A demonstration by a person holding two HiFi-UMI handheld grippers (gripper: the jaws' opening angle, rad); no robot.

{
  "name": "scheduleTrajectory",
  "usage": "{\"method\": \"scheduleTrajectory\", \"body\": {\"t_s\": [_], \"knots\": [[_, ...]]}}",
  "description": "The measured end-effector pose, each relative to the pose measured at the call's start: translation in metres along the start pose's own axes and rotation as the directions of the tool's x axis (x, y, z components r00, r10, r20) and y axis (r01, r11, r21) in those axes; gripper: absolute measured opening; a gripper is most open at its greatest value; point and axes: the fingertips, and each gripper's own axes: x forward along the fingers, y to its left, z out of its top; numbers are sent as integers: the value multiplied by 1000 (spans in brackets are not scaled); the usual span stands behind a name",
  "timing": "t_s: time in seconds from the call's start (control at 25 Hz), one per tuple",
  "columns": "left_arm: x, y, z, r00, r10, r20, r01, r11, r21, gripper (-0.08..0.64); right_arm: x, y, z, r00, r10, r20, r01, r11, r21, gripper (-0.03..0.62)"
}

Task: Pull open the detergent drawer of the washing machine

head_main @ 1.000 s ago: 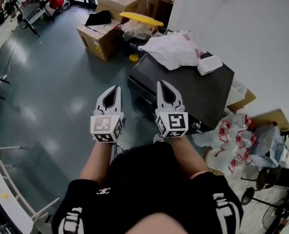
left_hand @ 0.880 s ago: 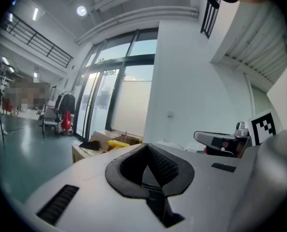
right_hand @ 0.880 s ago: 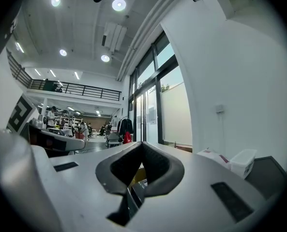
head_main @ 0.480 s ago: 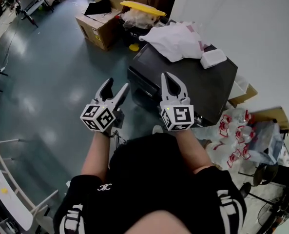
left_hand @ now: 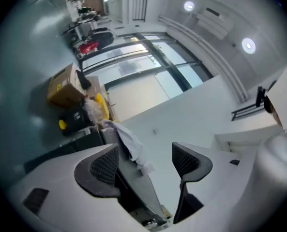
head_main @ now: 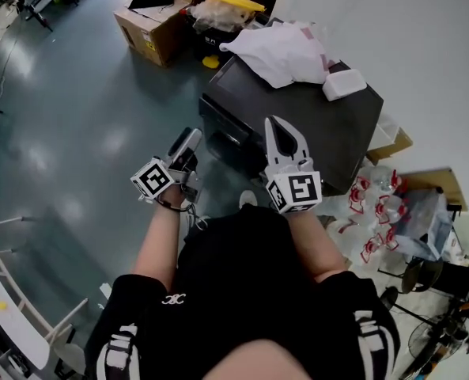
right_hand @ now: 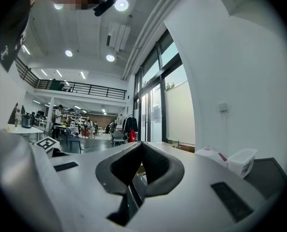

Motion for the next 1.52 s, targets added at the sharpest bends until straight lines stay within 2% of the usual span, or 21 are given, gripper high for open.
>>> {"method": "scheduleTrajectory", "body": {"t_s": [0.08,0.12,0.24,0.56,0.8,1.0,1.16,1.52], "knots": [[1,8,-5,997,-63,33,67,986,-150,328,-3,-1,-5,1000,2,-16,-2,1000,-6,2],[1,12,-6,994,-91,52,100,975,-200,328,-4,-2,-9,1000,2,-26,-2,1000,-4,2],[3,30,-7,988,-126,84,144,951,-273,327,-6,-5,-18,998,1,-55,-1,1000,10,2],[18,76,-46,985,-165,-42,144,937,-320,322,-18,-15,-26,995,-15,-94,18,1000,22,2],[32,106,-71,979,-190,-71,148,907,-394,291,-24,-29,-30,992,-55,-113,58,998,24,2],[38,135,-91,976,-174,-129,107,905,-412,282,-27,-34,-39,986,-64,-155,67,998,13,2],[46,147,-95,978,-182,-100,121,890,-439,278,-29,-40,-54,977,-58,-205,65,997,28,2],[78,163,-96,981,-191,-40,152,875,-459,244,-24,-65,-84,963,-67,-261,82,995,49,2]]}}
